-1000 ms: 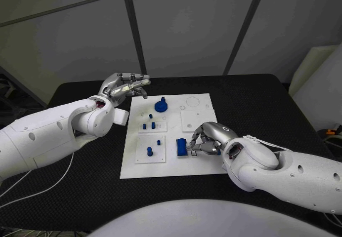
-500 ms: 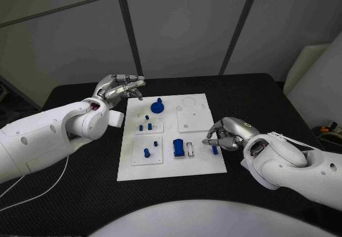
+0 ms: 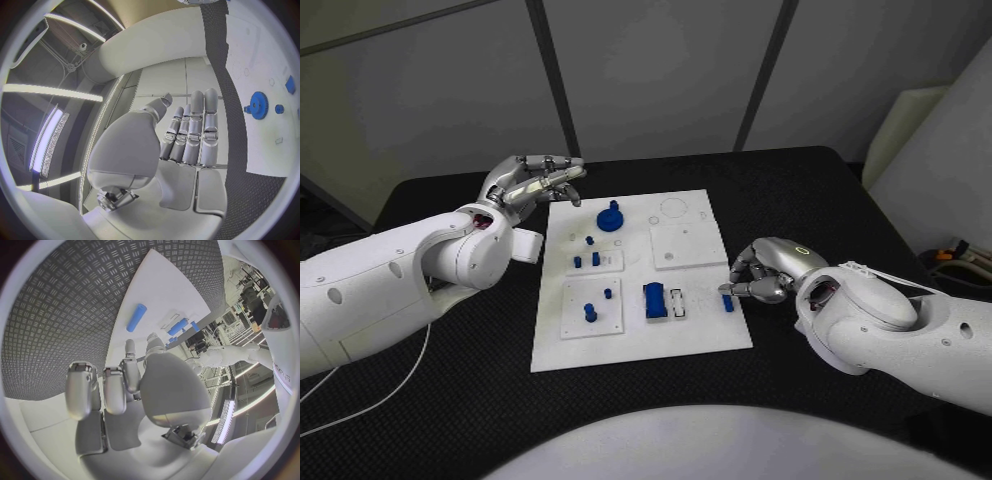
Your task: Assemble the parts on the task board
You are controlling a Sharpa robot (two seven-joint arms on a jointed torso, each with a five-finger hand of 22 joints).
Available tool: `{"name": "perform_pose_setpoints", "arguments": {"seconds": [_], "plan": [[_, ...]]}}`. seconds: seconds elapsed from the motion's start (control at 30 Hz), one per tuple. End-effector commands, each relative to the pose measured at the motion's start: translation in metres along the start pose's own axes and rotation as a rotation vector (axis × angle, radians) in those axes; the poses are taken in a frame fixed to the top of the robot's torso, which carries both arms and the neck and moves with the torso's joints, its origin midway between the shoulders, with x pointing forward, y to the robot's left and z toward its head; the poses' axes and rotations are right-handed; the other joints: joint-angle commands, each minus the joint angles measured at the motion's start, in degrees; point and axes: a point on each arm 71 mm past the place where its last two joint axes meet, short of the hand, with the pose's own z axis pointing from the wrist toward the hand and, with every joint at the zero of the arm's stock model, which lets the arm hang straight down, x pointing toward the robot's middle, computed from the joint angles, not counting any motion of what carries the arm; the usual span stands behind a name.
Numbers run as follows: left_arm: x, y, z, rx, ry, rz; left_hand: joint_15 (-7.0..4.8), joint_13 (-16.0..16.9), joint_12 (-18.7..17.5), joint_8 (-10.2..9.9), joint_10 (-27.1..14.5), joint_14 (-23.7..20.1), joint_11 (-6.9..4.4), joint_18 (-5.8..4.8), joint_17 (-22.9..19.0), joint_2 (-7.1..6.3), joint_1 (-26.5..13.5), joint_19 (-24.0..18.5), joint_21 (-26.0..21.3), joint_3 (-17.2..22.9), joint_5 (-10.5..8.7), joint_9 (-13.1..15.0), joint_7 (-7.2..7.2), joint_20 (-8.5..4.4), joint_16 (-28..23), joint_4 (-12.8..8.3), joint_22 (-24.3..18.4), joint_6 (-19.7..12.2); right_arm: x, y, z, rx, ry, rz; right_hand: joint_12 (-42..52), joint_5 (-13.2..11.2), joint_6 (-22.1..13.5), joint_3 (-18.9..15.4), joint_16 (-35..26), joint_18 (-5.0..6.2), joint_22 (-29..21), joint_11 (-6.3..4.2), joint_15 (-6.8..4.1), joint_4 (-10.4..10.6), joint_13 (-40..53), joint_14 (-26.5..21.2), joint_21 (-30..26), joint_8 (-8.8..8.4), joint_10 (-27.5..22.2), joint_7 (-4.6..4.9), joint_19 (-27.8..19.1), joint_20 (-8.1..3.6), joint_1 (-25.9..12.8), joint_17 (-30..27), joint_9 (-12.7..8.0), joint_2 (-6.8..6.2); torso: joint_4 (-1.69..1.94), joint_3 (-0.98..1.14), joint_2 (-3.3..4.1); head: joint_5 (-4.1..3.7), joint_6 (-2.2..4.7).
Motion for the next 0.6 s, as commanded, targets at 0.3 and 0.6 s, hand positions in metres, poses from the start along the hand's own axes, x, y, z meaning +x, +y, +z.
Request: {"name": "perform_pose_setpoints", "arguments": {"seconds": [0.3, 0.6], "plan": [[0.001, -0.001, -0.001, 0.011, 0.010, -0.005, 0.05, -0.05, 0.23, 0.30, -0.47, -0.20, 0.07, -0.23, -0.09, 0.11, -0.36, 0.07, -0.24, -0.29, 0.25, 0.10, -0.09, 0.41, -0.16, -0.08, -0.08, -0.26, 0.014, 0.000, 0.001, 0.020, 0.064, -0.078, -0.09, 0.19, 0.50, -0.17, -0.23, -0.67, 4.33, -0.02, 0.34, 0.34, -1.20, 4.35, -0.26, -0.22, -0.43, -0.04, 0.84, 0.36, -0.17, 6.98, -0.07, -0.74, -0.03, -0.08, 0.03, -0.04, -0.02], [0.001, -0.001, -0.001, 0.011, 0.010, -0.005, 0.05, -0.04, 0.28, 0.34, -0.47, -0.20, 0.07, -0.22, -0.09, 0.20, -0.31, 0.08, -0.26, -0.26, 0.27, 0.10, -0.09, 0.40, -0.15, -0.09, -0.10, -0.24, 0.024, -0.001, 0.001, 0.040, 0.084, -0.088, 0.03, 0.32, 0.73, -0.16, -0.22, -0.68, 4.42, -0.08, 0.30, 0.34, -1.09, 4.36, -0.21, -0.17, -0.35, -0.13, 0.88, 0.34, -0.01, 7.01, -0.03, -0.70, 0.16, -0.02, 0.02, -0.18, -0.20]]}}
